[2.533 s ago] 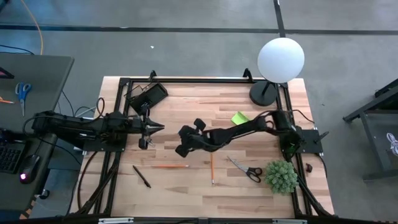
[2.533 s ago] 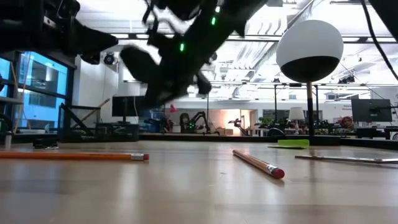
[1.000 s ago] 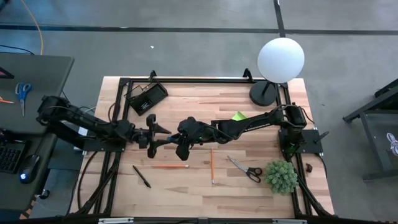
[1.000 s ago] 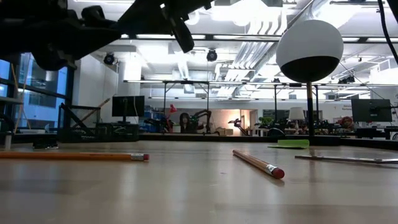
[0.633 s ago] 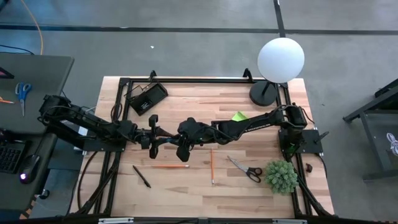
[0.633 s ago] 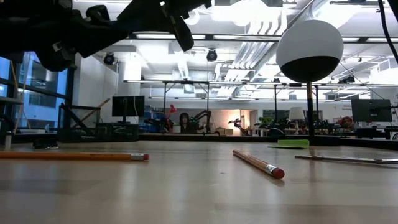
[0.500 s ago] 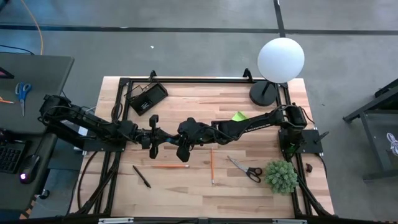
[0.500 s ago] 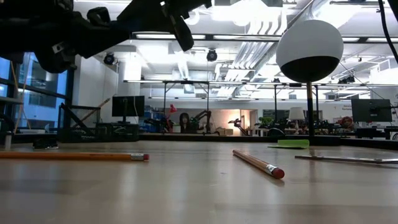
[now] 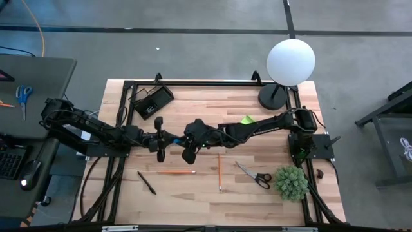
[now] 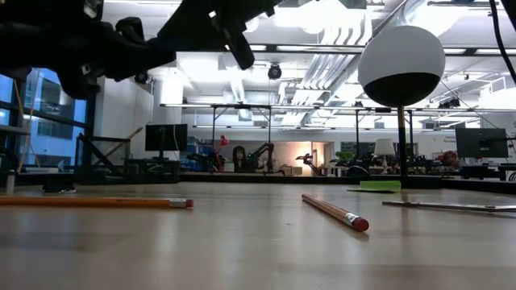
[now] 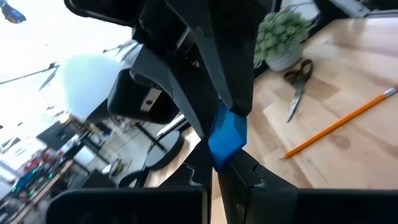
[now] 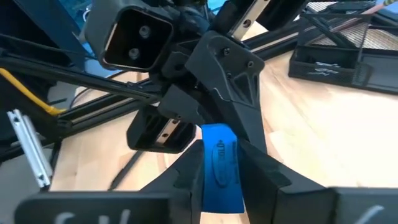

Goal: Pick and place office supplies into organizer
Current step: Put the blue eraser into the bottom left section of the desk organizer

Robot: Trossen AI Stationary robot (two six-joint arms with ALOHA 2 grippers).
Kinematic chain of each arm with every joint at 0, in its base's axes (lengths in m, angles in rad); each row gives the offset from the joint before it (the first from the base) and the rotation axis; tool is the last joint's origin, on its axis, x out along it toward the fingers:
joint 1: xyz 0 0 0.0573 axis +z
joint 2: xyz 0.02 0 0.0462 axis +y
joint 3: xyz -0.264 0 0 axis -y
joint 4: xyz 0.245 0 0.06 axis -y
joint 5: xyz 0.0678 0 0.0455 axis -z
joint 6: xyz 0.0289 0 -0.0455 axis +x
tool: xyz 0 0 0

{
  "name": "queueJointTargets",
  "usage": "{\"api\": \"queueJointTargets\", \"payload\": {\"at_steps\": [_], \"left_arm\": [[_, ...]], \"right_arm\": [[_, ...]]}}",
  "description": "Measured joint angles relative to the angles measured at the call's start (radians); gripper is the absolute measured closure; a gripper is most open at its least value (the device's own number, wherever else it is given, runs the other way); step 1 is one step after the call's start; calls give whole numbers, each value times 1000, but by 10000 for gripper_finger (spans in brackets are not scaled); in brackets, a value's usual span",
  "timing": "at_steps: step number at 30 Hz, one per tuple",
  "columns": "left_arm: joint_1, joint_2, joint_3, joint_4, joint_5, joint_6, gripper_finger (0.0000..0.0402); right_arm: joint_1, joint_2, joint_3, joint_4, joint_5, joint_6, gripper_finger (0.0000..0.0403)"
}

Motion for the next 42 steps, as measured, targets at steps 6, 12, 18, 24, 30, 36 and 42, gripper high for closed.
{"api": "queueJointTargets", "payload": {"at_steps": [6, 12, 18, 24, 30, 36, 42], "left_arm": [[0, -1, 1, -61, -106, -12, 400], [1, -1, -1, -106, -241, -13, 401], [1, -2, -1, -101, -541, -97, 401], [2, -9, 0, -161, -777, -246, 401], [31, -9, 89, -514, -858, -442, 402], [137, -9, 283, -1075, -550, -778, 401], [209, -9, 461, -1419, -466, -803, 401]], "right_arm": [[2, -34, -2, -105, 34, -61, 312], [29, -98, -2, -297, 216, -78, 299], [83, -116, -2, -411, 365, -62, 293], [127, -87, -6, -421, 395, -108, 294], [141, -81, -79, -404, 468, -145, 295], [149, -79, -179, -392, 482, -150, 295], [156, -79, -294, -378, 592, -182, 295]]}}
